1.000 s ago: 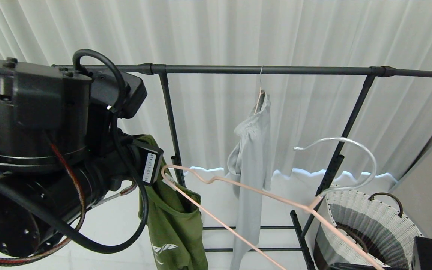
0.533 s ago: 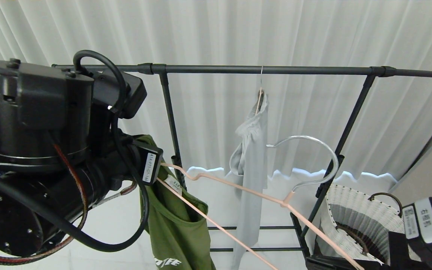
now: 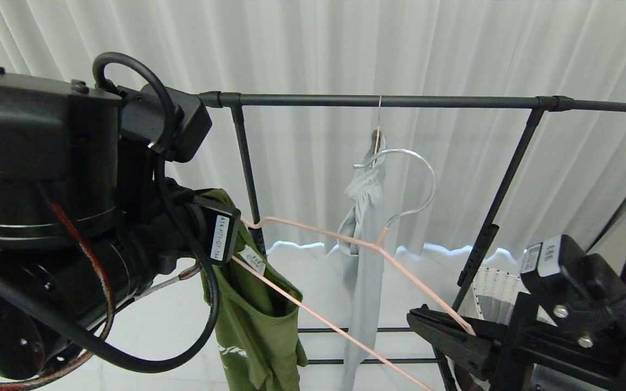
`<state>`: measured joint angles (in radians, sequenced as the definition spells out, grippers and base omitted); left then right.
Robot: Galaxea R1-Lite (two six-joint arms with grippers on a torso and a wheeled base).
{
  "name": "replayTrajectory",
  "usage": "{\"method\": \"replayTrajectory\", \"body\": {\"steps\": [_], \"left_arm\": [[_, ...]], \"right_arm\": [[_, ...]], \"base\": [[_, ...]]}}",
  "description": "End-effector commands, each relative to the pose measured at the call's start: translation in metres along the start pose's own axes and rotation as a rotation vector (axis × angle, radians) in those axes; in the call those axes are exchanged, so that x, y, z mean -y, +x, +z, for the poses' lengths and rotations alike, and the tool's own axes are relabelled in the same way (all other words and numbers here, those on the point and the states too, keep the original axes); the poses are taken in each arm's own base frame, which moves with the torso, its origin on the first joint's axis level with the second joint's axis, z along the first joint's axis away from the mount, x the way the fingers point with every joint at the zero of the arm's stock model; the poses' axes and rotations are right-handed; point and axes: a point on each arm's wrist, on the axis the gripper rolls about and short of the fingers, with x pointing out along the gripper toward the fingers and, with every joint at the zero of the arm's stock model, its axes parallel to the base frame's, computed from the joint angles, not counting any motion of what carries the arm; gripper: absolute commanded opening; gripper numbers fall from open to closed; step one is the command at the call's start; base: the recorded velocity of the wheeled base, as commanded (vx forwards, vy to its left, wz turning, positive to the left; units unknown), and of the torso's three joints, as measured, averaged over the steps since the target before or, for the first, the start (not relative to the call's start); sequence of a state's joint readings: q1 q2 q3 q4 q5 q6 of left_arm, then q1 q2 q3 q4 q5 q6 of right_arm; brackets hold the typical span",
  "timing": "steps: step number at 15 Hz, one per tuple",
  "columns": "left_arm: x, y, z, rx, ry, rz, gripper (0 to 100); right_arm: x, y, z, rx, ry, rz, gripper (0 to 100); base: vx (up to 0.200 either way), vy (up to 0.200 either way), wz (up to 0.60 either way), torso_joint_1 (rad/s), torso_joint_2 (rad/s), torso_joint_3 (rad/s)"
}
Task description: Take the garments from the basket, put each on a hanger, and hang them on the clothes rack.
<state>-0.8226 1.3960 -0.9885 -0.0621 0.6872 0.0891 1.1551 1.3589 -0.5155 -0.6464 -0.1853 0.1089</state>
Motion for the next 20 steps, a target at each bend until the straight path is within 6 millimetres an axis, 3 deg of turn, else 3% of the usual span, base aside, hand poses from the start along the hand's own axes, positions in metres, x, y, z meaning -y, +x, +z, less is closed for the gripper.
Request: {"method": "replayTrajectory", "body": {"steps": [1, 8, 17, 20], "left_arm": [[0.008, -0.009, 0.007, 0.034, -0.033, -0.047, 0], [0.028, -0.032, 0.020, 0.094, -0.100, -0.173, 0], [0.048, -0.054, 0.019, 0.112, -0.122, -0.299, 0], [0.053, -0.051, 0.005, 0.080, -0.086, -0.295, 0]], "right_arm": [[-0.002, 0.021, -0.008, -0.048, -0.007, -0.016, 0], [-0.006, 0.052, -0.015, -0.024, -0.003, -0.052, 0], [-0.008, 0.066, -0.004, 0.029, 0.009, -0.080, 0], [-0.003, 0.066, 0.003, 0.065, 0.020, -0.129, 0]], "base": [[0.000, 0.000, 0.00, 0.000, 0.00, 0.000], [0.000, 0.000, 0.00, 0.000, 0.00, 0.000], [0.000, 0.000, 0.00, 0.000, 0.00, 0.000], [0.000, 0.000, 0.00, 0.000, 0.00, 0.000]]}}
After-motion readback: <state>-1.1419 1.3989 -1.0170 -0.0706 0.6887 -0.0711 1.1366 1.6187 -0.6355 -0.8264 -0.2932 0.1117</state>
